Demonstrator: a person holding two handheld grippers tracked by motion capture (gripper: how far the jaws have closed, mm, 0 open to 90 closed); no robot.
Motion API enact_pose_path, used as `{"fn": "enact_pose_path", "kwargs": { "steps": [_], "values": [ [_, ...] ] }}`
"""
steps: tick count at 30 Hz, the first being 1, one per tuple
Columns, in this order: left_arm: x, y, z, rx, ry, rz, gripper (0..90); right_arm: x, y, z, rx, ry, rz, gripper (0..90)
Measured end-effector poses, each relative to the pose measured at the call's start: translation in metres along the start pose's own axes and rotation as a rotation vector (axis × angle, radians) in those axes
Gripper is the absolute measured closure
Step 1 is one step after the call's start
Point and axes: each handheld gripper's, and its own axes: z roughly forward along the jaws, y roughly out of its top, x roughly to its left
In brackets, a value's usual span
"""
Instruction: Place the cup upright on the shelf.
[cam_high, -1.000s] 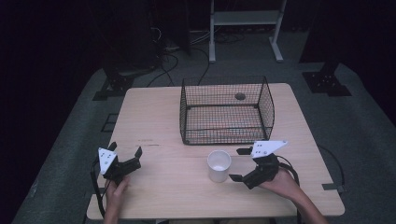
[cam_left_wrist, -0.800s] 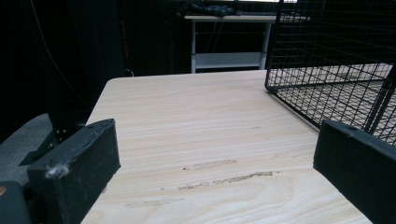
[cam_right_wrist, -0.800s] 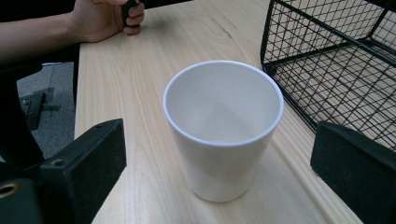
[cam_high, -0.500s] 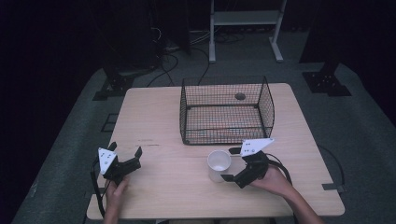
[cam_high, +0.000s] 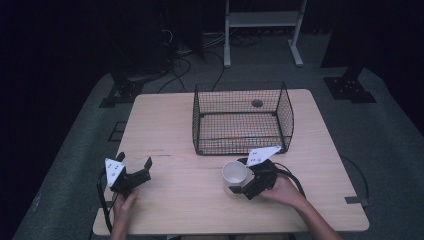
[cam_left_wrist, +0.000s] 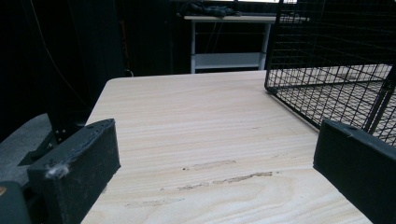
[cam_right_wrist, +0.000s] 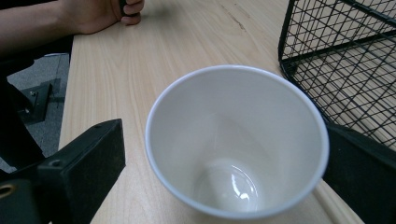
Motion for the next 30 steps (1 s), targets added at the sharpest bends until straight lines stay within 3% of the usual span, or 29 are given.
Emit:
{"fn": "enact_pose_path", "kwargs": {
  "steps": [8, 9, 12, 15, 23, 30],
  "values": [
    [0.0, 0.0, 0.0, -0.001, -0.001, 0.001, 0.0, -0.001, 0.0, 0.003, 0.006, 0.001, -0.008, 7.4],
    [0.0, 0.0, 0.0, 0.0, 0.0, 0.0, 0.0, -0.003, 0.0, 0.002, 0.003, 0.006, -0.01, 13.1],
    [0.0, 0.0, 0.0, -0.001, 0.0, 0.001, 0.0, -0.003, 0.0, 0.002, 0.001, 0.009, -0.004, 17.5],
    [0.0, 0.0, 0.0, -0.001, -0.001, 0.001, 0.0, -0.004, 0.002, 0.0, -0.009, 0.001, -0.013, 18.8],
    [0.0, 0.0, 0.0, -0.001, -0.001, 0.0, 0.0, -0.004, 0.017, 0.003, 0.025, 0.014, -0.04, 19.2],
    [0.0, 0.0, 0.0, 0.001, -0.001, 0.002, 0.0, -0.011, 0.033, 0.001, -0.002, 0.047, -0.024, 19.2]
  ]
}}
